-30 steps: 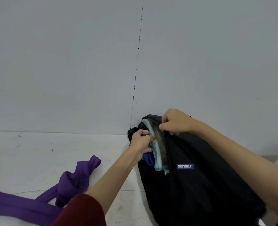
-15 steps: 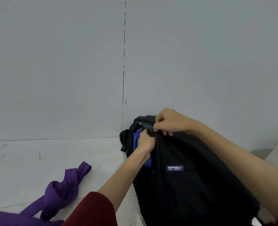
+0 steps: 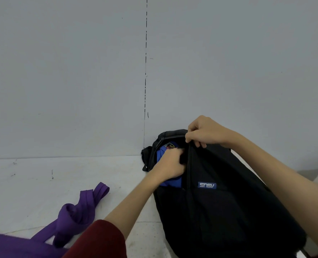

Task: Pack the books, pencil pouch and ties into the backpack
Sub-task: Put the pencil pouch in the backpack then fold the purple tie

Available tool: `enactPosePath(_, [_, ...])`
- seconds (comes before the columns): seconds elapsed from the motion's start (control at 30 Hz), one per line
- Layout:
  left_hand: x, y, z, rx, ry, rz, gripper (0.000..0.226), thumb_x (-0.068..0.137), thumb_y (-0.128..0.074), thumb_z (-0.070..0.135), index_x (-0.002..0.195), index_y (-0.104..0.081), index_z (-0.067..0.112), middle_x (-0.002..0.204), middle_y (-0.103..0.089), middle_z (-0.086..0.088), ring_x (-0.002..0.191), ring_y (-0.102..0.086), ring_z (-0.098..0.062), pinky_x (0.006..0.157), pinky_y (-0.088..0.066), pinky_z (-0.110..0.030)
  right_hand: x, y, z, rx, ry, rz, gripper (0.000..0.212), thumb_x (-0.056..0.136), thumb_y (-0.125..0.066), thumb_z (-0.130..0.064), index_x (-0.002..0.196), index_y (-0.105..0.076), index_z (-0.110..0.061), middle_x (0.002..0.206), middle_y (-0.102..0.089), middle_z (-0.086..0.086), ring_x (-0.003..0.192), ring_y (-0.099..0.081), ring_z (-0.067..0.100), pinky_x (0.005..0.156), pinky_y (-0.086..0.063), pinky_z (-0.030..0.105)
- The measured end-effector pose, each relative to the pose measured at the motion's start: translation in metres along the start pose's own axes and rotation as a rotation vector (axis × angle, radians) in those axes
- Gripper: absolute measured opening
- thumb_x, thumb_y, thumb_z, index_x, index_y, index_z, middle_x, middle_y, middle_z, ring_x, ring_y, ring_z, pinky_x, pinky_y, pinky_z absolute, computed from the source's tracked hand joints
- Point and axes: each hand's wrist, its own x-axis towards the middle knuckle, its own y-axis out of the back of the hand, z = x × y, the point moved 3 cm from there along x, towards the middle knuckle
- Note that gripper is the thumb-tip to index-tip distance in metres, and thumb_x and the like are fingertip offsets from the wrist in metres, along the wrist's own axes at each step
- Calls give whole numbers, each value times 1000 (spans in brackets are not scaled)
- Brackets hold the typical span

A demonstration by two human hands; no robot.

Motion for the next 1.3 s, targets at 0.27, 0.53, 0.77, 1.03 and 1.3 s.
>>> enactPosePath(0.27, [-12, 6, -17, 356, -150, -164, 21, 80, -61, 7, 100, -66, 4, 112, -58, -8, 102, -54, -25, 83, -47, -37, 1, -4, -6, -40, 0, -5, 14, 78, -61, -10, 67, -61, -1, 44, -54, 2, 36, -42, 12, 53, -39, 24])
enactPosePath(0.53, [-19, 9, -24, 404, -190, 7, 30, 83, -55, 4, 110, -64, 9, 117, -59, -7, 109, -52, -25, 82, -49, -41, -3, -10, -10, -68, 4, -15, 14, 79, -60, -10, 66, -59, -3, 48, -55, 5, 36, -43, 13, 48, -37, 21])
enactPosePath(0.77, [-19, 12, -19, 488, -189, 29, 27, 87, -45, 0, 98, -69, 4, 115, -58, -8, 102, -54, -29, 78, -46, -40, -3, -14, -12, -73, 8, -24, 12, 77, -60, -9, 70, -61, 0, 48, -56, 7, 35, -43, 11, 50, -39, 22])
enactPosePath(1.03, [-18, 8, -8, 582, -193, 40, 17, 83, -42, -5, 80, -58, 1, 100, -61, -17, 96, -55, -33, 67, -41, -38, -2, -15, -14, -82, 13, -29, 15, 78, -60, -9, 65, -59, -2, 47, -55, 6, 37, -44, 13, 52, -40, 23])
enactPosePath(1.3, [-23, 20, -37, 41, -149, 223, 21, 86, -57, -4, 91, -75, 5, 94, -73, -4, 79, -62, -7, 73, -39, -2, -6, -13, -11, -66, 1, -37, 13, 78, -60, -10, 68, -60, -1, 50, -57, 7, 39, -45, 14, 52, -39, 21])
